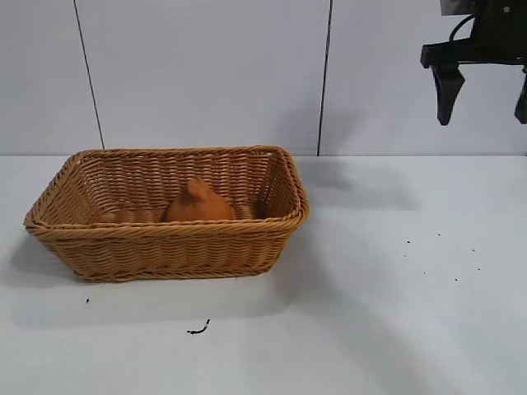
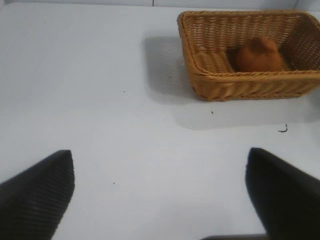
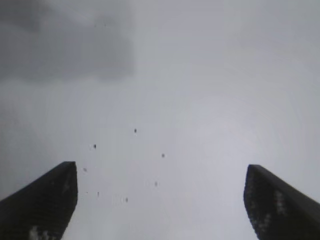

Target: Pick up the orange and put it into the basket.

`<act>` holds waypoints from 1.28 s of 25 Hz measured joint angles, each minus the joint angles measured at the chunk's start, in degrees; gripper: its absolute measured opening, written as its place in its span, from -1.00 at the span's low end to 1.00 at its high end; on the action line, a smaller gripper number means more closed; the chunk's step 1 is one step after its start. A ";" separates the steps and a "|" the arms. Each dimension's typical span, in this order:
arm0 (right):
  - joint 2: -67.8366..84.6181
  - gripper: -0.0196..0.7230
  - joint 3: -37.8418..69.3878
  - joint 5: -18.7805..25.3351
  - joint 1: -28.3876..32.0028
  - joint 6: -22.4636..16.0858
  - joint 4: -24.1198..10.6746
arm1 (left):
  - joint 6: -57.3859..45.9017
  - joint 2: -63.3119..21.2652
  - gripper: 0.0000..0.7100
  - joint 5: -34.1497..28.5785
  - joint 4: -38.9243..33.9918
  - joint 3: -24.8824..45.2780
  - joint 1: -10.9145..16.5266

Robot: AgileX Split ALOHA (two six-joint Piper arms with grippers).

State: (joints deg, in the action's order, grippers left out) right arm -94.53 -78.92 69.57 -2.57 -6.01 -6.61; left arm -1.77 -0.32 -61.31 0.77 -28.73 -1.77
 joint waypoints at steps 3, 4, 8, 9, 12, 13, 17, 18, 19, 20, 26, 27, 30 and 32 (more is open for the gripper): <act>9.89 0.73 10.01 0.06 0.00 0.31 0.21 | 0.00 0.00 0.88 0.00 0.00 0.00 0.00; 13.53 0.73 12.68 0.06 0.00 0.31 0.58 | 0.00 0.00 0.88 0.00 0.00 0.00 0.00; 27.40 0.73 24.46 -0.59 0.00 0.31 2.00 | 0.00 0.00 0.88 0.00 0.00 0.00 0.00; 30.97 0.73 27.36 -1.52 0.00 0.31 2.13 | 0.00 0.00 0.88 0.00 0.00 0.00 0.00; 41.58 0.73 34.87 -4.56 0.00 0.31 2.19 | 0.00 0.00 0.88 0.00 0.00 0.00 0.00; 44.72 0.73 36.86 -5.69 0.00 0.31 2.19 | 0.00 0.00 0.88 0.00 0.00 0.00 0.00; 58.86 0.73 44.90 -10.09 0.00 0.56 2.19 | 0.00 0.00 0.88 0.00 0.00 0.00 0.00; 61.81 0.73 46.25 -10.51 0.00 0.73 2.19 | 0.00 0.00 0.88 0.00 0.00 0.00 0.00; 65.79 0.73 47.84 -10.93 0.00 0.87 2.19 | 0.00 0.00 0.88 0.00 0.00 0.00 0.00; 68.95 0.73 49.28 -10.93 0.00 1.19 2.28 | 0.00 0.00 0.88 0.00 0.00 0.00 0.00; 82.06 0.73 50.73 -11.09 0.00 1.83 3.33 | 0.00 0.00 0.88 0.00 0.00 0.00 0.00; 83.86 0.73 50.73 -11.09 0.00 1.83 3.39 | 0.00 0.00 0.88 0.00 0.00 0.00 0.00; 89.11 0.73 50.73 -11.09 0.00 1.83 3.43 | 0.00 0.00 0.88 0.00 0.00 0.00 0.00; 92.44 0.73 50.73 -11.09 0.00 1.83 3.43 | 0.00 0.00 0.88 0.00 0.00 0.00 0.00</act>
State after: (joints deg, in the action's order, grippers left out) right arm -2.09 -28.19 58.48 -2.57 -4.18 -3.17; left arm -1.77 -0.32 -61.31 0.77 -28.73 -1.77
